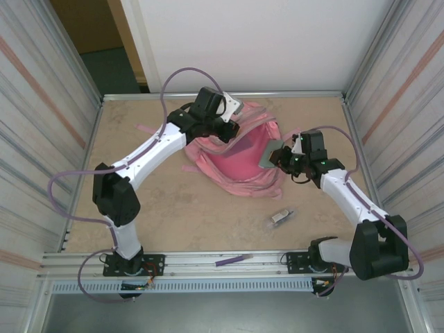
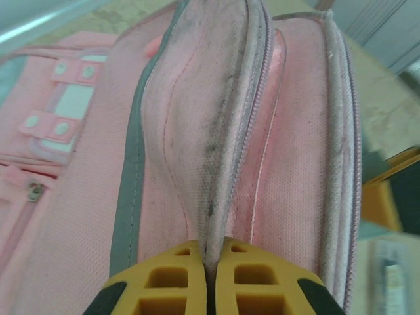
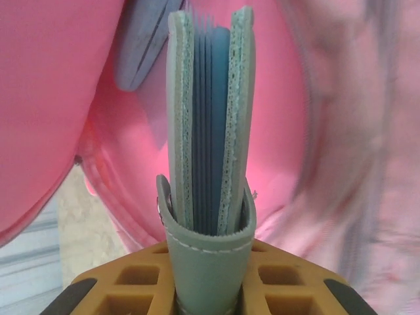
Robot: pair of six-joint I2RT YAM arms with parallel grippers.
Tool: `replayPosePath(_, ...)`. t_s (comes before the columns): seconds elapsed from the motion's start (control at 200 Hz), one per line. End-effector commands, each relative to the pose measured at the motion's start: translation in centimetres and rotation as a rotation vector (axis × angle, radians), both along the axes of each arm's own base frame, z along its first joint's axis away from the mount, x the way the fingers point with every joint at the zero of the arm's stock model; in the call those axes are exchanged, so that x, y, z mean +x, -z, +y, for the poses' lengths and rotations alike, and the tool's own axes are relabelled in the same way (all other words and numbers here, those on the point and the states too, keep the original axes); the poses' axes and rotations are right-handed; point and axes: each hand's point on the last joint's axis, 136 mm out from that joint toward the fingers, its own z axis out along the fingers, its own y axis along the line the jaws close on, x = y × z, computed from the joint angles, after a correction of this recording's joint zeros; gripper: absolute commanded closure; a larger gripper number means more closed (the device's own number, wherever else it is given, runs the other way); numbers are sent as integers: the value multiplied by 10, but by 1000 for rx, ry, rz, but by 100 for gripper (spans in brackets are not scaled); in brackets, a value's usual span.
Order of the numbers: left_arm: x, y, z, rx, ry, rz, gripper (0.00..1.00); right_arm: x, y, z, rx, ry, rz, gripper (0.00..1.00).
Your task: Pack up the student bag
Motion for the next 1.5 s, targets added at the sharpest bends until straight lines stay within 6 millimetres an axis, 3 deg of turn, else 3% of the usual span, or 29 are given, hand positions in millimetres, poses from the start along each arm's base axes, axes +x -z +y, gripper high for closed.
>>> replayPosePath(0.0,-4,-62,-29,-246,54,-13,100,18,-17,23,89,17,-5,76)
replayPosePath(0.205,-14,-84,-43,-375,121,-1,100,55,-12,55,264,64,31,76)
replayPosePath(0.536,-18,-97,-46,-429,139,-14,100,110,17,89,253,122,41,79)
replayPosePath(0.707,-23,-102,-50,-468,158,16,100,131,47,84,256,266,54,76)
replayPosePath(0.802,-28,-107,-55,-513,175,58,100,143,45,93,302,277,37,75)
replayPosePath(0.952,-31,-103,-56,-532,175,84,100,148,42,117,323,263,19,71)
replayPosePath(1.193,-25,-94,-55,-544,154,86,100,153,43,134,434,318,4,69)
replayPosePath(1.363,-15,-89,-42,-541,115,98,100,143,47,116,393,351,20,77)
replayPosePath(1.498,-10,-83,-30,-528,80,77,100,142,48,115,355,222,74,59)
